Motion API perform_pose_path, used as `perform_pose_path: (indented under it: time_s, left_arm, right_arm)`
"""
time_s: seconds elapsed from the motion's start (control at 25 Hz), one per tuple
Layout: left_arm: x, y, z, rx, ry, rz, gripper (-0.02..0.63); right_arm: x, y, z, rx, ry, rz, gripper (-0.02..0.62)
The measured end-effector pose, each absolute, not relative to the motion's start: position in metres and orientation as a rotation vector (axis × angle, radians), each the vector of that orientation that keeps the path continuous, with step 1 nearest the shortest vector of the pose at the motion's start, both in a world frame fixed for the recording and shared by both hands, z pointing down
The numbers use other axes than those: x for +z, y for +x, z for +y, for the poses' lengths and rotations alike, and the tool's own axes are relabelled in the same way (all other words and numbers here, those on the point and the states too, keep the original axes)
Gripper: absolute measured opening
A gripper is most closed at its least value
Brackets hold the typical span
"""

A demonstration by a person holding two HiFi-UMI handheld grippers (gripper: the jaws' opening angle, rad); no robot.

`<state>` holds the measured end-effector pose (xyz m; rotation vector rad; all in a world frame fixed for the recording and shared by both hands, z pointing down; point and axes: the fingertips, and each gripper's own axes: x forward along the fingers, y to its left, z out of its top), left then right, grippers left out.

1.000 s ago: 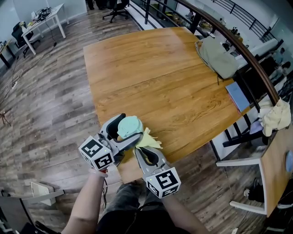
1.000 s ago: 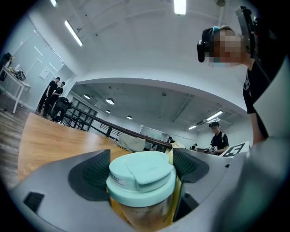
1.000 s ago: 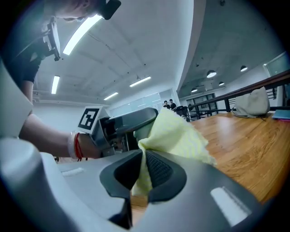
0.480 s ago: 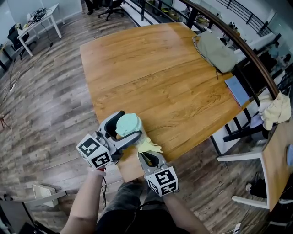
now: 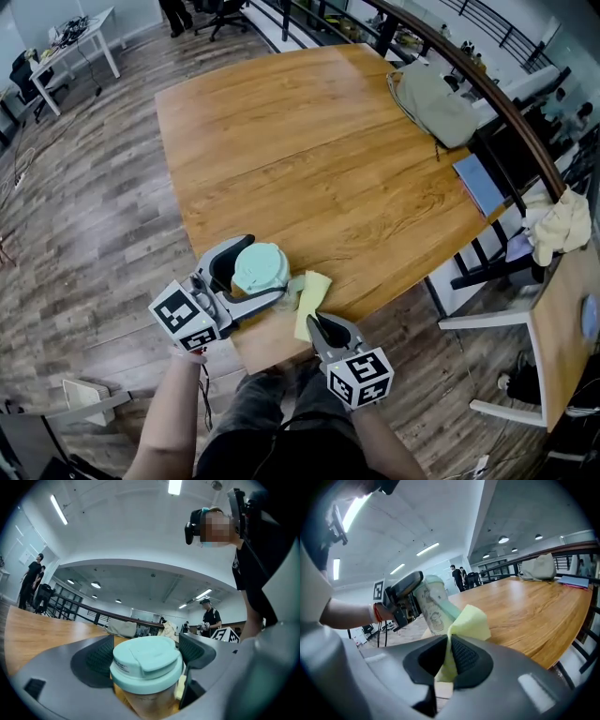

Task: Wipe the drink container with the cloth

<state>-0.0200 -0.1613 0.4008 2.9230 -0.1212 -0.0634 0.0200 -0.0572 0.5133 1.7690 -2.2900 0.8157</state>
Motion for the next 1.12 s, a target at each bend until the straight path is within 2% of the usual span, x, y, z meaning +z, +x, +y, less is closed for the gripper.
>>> perform_pose_path:
  time_s: [0.24,0.4,0.88,1.12]
  left_arm:
    - [0.396,-0.004,-0.127,0.073,3.061,0.075,0.430]
    - [0.403,-0.001,-0.114,0.180,3.067,0.012,0.430]
    - [0.406,0.011,-0.094,0.374,3.149,-0.061,0.430]
    - [0.407,0.013,-0.099,0.369,3.145,-0.136,0.430]
  right_arm:
    - [0.474,0.055,-0.053,0.664,1.749,-2.370,0.029]
    - [0.460,0.067,-0.063,0.645,1.724,-2.421,0.029]
    - [0.447,0.062,-0.083,0.620,1.516,-2.583,0.029]
    - [0.451,0.060,-0.079,0.611,1.432,-2.606,0.029]
